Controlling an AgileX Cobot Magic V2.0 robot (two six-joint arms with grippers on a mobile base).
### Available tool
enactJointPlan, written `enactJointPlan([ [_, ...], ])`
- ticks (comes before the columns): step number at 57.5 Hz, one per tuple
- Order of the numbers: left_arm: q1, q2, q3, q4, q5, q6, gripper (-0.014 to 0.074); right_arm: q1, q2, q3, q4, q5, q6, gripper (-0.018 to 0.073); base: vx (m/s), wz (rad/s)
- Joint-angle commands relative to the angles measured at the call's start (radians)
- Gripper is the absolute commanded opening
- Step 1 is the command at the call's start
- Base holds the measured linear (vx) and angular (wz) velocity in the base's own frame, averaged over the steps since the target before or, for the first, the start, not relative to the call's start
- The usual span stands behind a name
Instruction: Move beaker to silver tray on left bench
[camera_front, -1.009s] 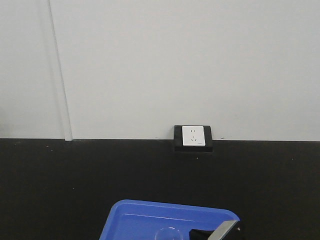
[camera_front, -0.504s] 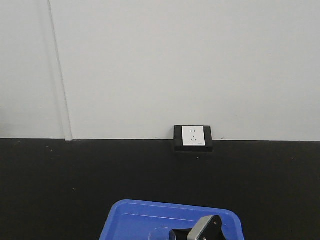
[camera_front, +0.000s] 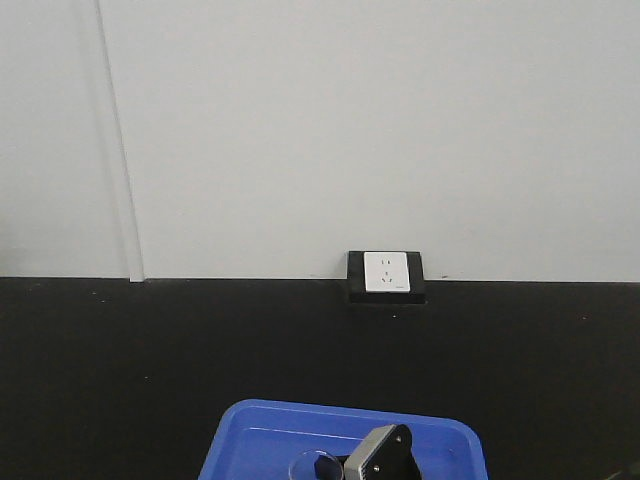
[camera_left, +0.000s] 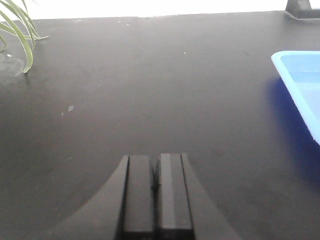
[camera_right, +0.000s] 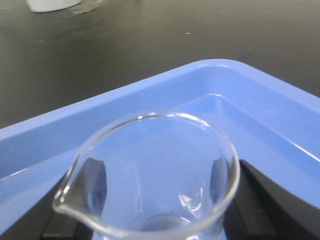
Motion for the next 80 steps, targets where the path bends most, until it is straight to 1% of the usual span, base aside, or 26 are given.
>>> enactJointPlan([
  [1,-0.006,-0.016,0.028,-0.001,-0.077,-0.001,0.0001,-0.001,-0.049,-0.022,0.036,-0.078,-0.002,0.0236,0.0,0.0],
  [8,-0.006,-0.016,0.028,-0.001,-0.077,-0.001,0.0001,-0.001,-0.071,-0.018,0.03,-0.072,0.011,-0.002,0.0,0.0],
  [15,-0.006,-0.016,0.028,-0.001,-0.077,-0.001,0.0001,-0.007,-0.128,-0.018,0.032,-0.025,0.085,-0.0012,0.0,0.0],
  [20,-0.006,-0.016,0.028,-0.001,-0.077,-0.001,0.0001,-0.013,-0.194,-0.018,0.033,0.039,0.145,-0.0008,0.0,0.0],
  [26,-0.006,-0.016,0.028,-0.001,-0.077,-0.001,0.0001,-0.024,-0.31,-0.018,0.032,0.163,0.234,-0.0008,0.0,0.0],
  [33,-0.006,-0.016,0.028,-0.001,-0.077,-0.001,0.0001,-0.027,-0.491,-0.018,0.032,0.395,0.317,-0.0008,0.0,0.0],
  [39,-0.006,-0.016,0.028,-0.001,-0.077,-0.001,0.0001,-0.025,-0.656,-0.018,0.032,0.631,0.319,-0.0008,0.0,0.0],
  [44,-0.006,-0.016,0.028,-0.001,-0.077,-0.001,0.0001,-0.025,-0.824,-0.018,0.032,0.875,0.312,-0.0008,0.0,0.0],
  [49,-0.006,-0.016,0.028,-0.001,-0.077,-0.001,0.0001,-0.025,-0.946,-0.018,0.031,1.049,0.3,-0.0008,0.0,0.0],
  [52,-0.006,-0.016,0.028,-0.001,-0.077,-0.001,0.0001,-0.025,-1.024,-0.018,0.032,1.155,0.262,-0.0008,0.0,0.0],
  [58,-0.006,-0.016,0.028,-0.001,-0.077,-0.001,0.0001,-0.025,-1.144,-0.018,0.034,1.317,0.183,-0.0008,0.0,0.0],
  [65,-0.006,-0.016,0.028,-0.001,-0.077,-0.001,0.0001,-0.025,-1.237,-0.018,0.038,1.415,0.178,-0.0008,0.0,0.0],
  [75,-0.006,-0.016,0.028,-0.001,-0.077,-0.001,0.0001,-0.025,-1.351,-0.018,0.048,1.435,0.18,-0.0008,0.0,0.0],
  [80,-0.006,-0.016,0.028,-0.001,-0.077,-0.001,0.0001,-0.025,-1.401,-0.018,0.057,1.467,0.181,-0.0008,0.0,0.0],
])
